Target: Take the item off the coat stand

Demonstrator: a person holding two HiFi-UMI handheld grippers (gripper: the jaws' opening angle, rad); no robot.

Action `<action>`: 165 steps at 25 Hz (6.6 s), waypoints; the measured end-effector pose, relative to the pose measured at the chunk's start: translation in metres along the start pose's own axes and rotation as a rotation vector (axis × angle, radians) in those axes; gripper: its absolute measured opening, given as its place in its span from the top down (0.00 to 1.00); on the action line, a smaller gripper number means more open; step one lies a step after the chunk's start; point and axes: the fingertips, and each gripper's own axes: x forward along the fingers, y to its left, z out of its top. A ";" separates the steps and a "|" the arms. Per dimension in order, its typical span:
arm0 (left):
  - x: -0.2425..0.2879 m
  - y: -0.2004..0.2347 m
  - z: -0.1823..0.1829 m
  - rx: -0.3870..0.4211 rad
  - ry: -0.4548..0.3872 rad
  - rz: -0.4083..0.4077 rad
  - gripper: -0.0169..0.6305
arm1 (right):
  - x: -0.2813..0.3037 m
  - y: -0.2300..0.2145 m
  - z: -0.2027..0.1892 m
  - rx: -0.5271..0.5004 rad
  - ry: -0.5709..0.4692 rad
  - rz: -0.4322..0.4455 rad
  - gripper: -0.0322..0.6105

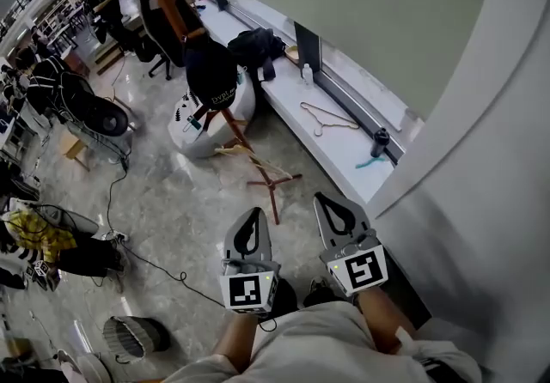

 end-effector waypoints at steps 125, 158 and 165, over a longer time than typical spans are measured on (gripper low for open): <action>0.282 0.470 0.181 0.180 -0.268 -0.461 0.96 | 0.550 0.078 0.208 -0.139 0.026 -0.471 0.73; 0.247 0.572 0.188 0.229 -0.273 -0.259 0.96 | 0.639 0.131 0.296 -0.290 -0.115 -0.263 0.92; 0.232 0.586 0.174 0.218 -0.240 -0.210 0.96 | 0.647 0.152 0.272 -0.296 -0.116 -0.201 0.92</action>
